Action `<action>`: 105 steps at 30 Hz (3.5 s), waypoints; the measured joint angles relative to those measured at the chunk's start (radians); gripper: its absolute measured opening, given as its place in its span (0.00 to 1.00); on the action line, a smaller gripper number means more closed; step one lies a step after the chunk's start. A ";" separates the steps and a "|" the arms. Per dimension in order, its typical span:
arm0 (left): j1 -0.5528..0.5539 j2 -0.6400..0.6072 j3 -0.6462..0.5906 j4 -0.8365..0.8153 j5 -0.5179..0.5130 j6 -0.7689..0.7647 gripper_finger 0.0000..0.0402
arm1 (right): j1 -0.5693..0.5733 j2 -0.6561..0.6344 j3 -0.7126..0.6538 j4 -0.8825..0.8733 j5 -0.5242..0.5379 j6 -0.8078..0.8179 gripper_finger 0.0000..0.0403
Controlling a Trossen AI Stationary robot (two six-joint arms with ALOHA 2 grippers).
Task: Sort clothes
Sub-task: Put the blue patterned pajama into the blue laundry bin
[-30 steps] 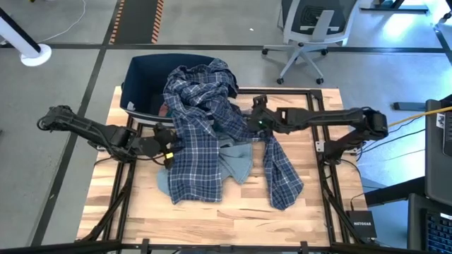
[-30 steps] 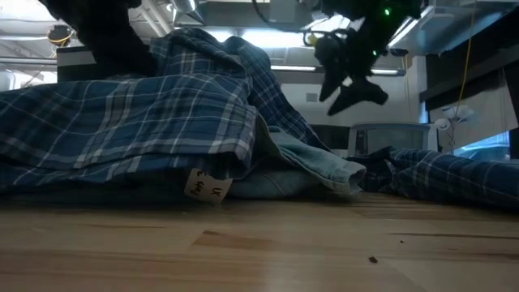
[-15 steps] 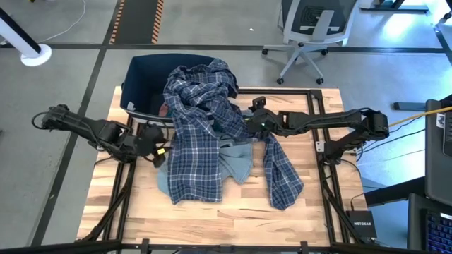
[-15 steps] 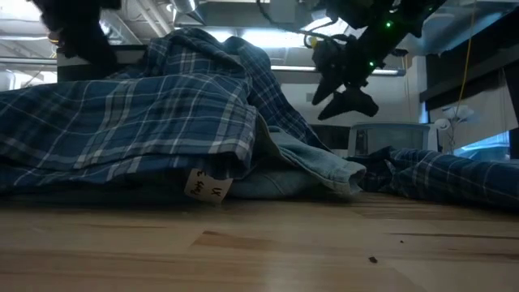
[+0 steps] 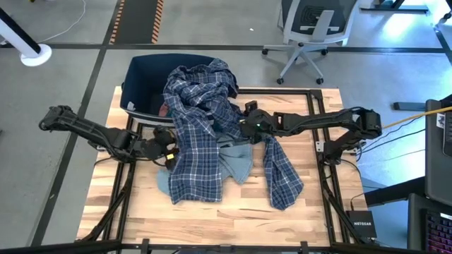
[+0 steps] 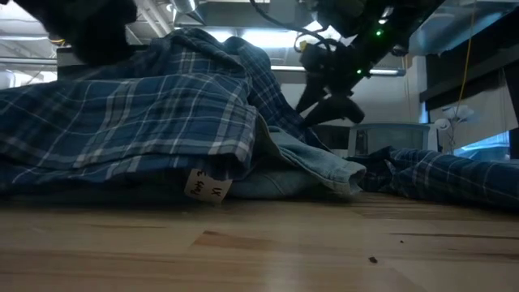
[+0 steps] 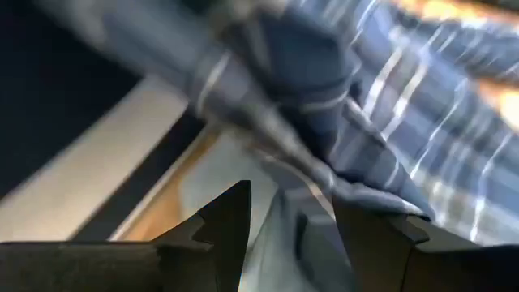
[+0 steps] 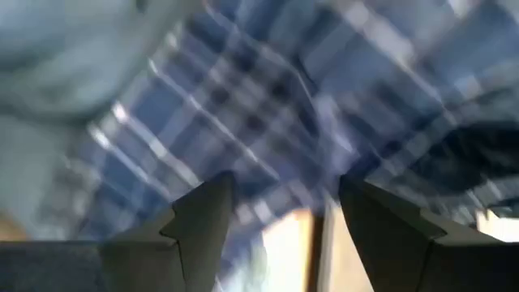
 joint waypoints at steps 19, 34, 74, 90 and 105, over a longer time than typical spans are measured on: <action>0.135 0.186 -0.012 0.800 0.115 0.497 0.42 | 0.127 0.033 0.012 0.236 -0.205 -0.003 0.61; 0.160 0.179 -0.012 0.799 0.113 0.512 0.42 | 0.117 -0.126 0.197 -0.280 0.197 -0.063 0.61; 0.162 0.179 -0.012 0.808 0.112 0.551 0.42 | -0.298 0.091 0.093 0.439 -0.022 0.048 0.19; 0.161 0.149 -0.012 0.802 0.067 0.562 0.42 | -0.255 0.091 0.514 0.160 -0.017 -0.109 0.03; 0.122 -0.085 -0.011 0.538 -0.138 0.495 0.42 | -0.214 0.311 0.872 0.173 -0.339 -0.045 0.01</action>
